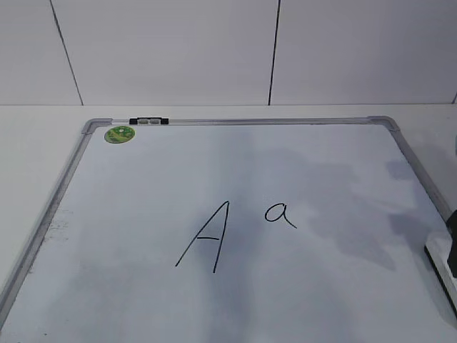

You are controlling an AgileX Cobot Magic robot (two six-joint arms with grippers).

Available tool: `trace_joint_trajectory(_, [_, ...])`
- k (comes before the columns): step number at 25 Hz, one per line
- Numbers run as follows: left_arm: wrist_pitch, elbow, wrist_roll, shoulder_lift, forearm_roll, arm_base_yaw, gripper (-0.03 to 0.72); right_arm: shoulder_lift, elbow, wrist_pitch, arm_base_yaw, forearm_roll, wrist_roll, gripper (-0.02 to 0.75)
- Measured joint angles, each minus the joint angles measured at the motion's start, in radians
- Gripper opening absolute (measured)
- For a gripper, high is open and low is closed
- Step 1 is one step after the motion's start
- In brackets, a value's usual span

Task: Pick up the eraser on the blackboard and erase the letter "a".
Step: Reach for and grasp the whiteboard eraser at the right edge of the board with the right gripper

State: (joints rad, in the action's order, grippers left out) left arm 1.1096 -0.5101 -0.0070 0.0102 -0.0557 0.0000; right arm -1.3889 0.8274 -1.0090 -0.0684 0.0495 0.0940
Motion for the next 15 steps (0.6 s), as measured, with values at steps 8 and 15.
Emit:
trace_joint_trajectory(8, [0.0, 0.0, 0.0, 0.0, 0.0, 0.0, 0.371, -0.042, 0.0, 0.022, 0.0, 0.02, 0.039, 0.676])
trace_joint_trajectory(15, [0.0, 0.0, 0.0, 0.0, 0.0, 0.0, 0.371, -0.08, 0.0, 0.036, 0.0, 0.034, 0.057, 0.675])
